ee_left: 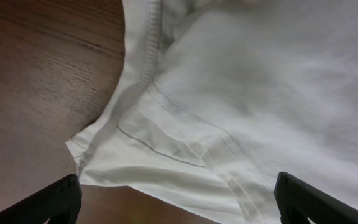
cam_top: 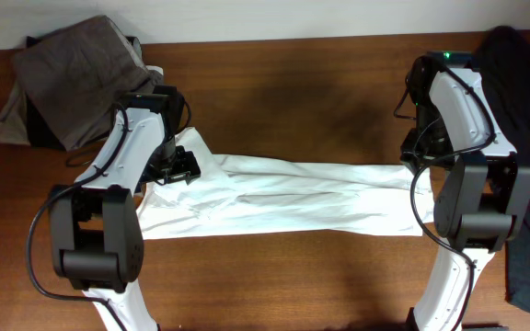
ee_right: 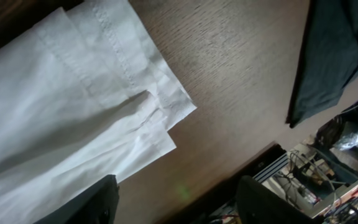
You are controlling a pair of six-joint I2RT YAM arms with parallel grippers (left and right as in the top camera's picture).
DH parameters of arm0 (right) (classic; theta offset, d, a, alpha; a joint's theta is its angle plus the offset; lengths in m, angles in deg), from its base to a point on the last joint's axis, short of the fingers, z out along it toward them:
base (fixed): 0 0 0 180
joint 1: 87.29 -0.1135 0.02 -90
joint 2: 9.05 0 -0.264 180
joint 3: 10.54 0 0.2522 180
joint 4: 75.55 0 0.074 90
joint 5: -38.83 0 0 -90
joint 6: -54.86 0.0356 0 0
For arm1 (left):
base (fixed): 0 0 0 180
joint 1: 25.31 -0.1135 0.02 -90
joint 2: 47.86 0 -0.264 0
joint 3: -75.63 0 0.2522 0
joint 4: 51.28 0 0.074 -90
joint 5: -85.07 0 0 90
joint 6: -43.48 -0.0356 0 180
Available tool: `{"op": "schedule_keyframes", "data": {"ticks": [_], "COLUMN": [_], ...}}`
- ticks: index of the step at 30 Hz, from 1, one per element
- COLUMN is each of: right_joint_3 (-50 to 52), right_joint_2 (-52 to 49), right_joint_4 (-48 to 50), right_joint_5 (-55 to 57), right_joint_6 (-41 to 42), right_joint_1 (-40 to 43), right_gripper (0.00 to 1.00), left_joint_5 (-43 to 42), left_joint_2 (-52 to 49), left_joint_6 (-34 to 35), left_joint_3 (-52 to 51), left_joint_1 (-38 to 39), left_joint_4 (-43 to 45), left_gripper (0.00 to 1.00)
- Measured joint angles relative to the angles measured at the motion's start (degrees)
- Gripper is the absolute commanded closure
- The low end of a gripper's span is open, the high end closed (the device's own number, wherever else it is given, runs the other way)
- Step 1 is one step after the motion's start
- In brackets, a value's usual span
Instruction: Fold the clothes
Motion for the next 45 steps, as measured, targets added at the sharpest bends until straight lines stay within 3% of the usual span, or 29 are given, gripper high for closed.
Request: {"op": "schedule_keyframes", "data": {"ticks": [3,4,5,6,10,13,20,26,34,38,45], "right_joint_3": [0.0,0.0,0.0,0.0,0.3,3.0,13.9,22.1,25.1,25.3,25.0], "right_joint_2": [0.0,0.0,0.0,0.0,0.1,0.4,0.8,2.1,3.9,4.1,4.5], "right_joint_4": [0.9,1.7,2.7,3.4,8.1,11.9,20.4,27.7,29.7,33.0,35.9], "right_joint_5": [-0.1,-0.1,-0.2,-0.7,-9.0,-15.9,-20.4,-20.5,-20.4,-19.8,-19.8], "right_joint_6": [0.0,-0.2,-1.1,-2.2,-10.0,-14.8,-15.8,-14.7,-11.9,-11.4,-10.2], "right_joint_1": [0.0,0.0,0.0,0.0,0.0,-1.0,-7.3,-7.0,-5.3,-4.8,-4.8], "right_gripper": [0.41,0.55,0.88,0.96,0.96,0.96,0.96,0.96,0.96,0.96,0.96], "left_joint_5": [-2.1,-3.5,-4.9,-6.0,-10.7,-12.3,-12.9,-12.9,-15.7,-15.6,-15.0], "left_joint_2": [0.0,0.0,0.1,0.3,2.7,4.2,4.0,-3.3,-6.2,-6.2,-6.1], "left_joint_6": [-1.6,-2.6,-3.9,-5.1,-10.1,-12.1,-12.0,-12.0,-11.8,-5.4,-0.8], "left_joint_3": [0.0,0.0,0.0,0.0,0.0,0.1,-2.3,-2.8,-4.5,-5.1,-5.2], "left_joint_1": [0.0,0.0,0.2,0.5,4.7,10.5,12.0,8.6,3.4,-1.3,-7.3], "left_joint_4": [0.7,1.4,2.6,3.7,4.7,5.2,8.6,9.9,9.4,8.2,7.0], "left_gripper": [0.11,0.11,0.20,0.33,0.76,0.98,0.99,0.99,0.95,0.95,0.95]}}
